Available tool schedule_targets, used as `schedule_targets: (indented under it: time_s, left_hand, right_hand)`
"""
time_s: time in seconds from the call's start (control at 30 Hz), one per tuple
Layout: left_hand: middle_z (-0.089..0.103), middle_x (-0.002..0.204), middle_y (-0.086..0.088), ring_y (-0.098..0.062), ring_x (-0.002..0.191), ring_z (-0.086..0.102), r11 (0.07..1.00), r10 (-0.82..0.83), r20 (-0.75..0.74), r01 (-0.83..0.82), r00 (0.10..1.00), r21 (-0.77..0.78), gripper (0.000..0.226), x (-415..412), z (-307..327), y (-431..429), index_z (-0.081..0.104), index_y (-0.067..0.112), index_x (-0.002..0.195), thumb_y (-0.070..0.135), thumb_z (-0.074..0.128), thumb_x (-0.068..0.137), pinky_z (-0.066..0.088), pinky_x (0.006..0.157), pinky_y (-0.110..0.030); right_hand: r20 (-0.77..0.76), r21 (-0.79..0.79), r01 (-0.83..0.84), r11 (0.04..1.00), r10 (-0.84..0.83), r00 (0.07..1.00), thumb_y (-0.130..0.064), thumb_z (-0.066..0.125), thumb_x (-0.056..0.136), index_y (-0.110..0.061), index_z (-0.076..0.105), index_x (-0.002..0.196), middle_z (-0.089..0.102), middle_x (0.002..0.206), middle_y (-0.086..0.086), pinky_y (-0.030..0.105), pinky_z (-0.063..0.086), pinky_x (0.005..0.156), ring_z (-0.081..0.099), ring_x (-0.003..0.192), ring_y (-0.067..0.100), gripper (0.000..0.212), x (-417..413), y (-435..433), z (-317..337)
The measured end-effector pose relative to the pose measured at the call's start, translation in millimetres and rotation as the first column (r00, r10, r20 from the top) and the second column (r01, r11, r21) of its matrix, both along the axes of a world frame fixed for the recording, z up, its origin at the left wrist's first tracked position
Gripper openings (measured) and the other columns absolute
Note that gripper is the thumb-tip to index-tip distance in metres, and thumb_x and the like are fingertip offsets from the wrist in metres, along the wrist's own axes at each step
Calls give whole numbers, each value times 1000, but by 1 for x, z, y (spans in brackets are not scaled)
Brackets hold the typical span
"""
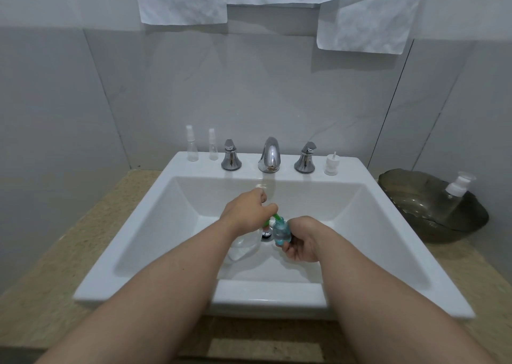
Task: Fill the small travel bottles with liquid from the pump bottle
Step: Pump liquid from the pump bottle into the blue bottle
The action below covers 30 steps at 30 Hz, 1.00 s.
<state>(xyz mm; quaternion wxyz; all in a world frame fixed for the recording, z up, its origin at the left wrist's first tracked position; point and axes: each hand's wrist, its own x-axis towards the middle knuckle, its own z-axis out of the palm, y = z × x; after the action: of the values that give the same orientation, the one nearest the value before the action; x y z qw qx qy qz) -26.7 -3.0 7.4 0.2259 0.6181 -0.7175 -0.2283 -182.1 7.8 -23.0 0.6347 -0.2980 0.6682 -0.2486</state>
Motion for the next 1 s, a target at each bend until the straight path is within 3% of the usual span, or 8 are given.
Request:
schedule_targets:
  time_s: [0.17, 0.53, 1.0]
  left_hand:
    - [50, 76, 8, -17, 68, 45, 1000, 0, 16, 1, 1000, -16, 29, 1, -1, 1, 36, 28, 79, 44, 58, 90, 35, 62, -34]
    - [53, 78, 9, -12, 70, 49, 1000, 16, 37, -15, 999, -21, 49, 4, 1, 5, 41, 26, 77, 72, 49, 93, 34, 64, -35]
    - [50, 73, 9, -18, 68, 45, 1000, 1, -20, -2, 1000, -26, 36, 1, -2, 0, 39, 24, 78, 52, 58, 88, 37, 65, -35]
  right_hand:
    - [-1, 9, -6, 1000, 6, 1000, -4, 29, 97, -10, 64, 85, 60, 69, 9, 18, 33, 41, 43, 42, 12, 37, 0, 1, 0]
    - [35, -13, 34, 999, -34, 999, -3, 28, 95, -10, 65, 87, 61, 73, 11, 18, 33, 40, 43, 41, 13, 38, 0, 4, 6]
    - [33, -19, 4, 1000, -4, 999, -3, 29, 96, -10, 65, 83, 61, 70, 10, 19, 33, 40, 43, 42, 12, 39, 1, 4, 6]
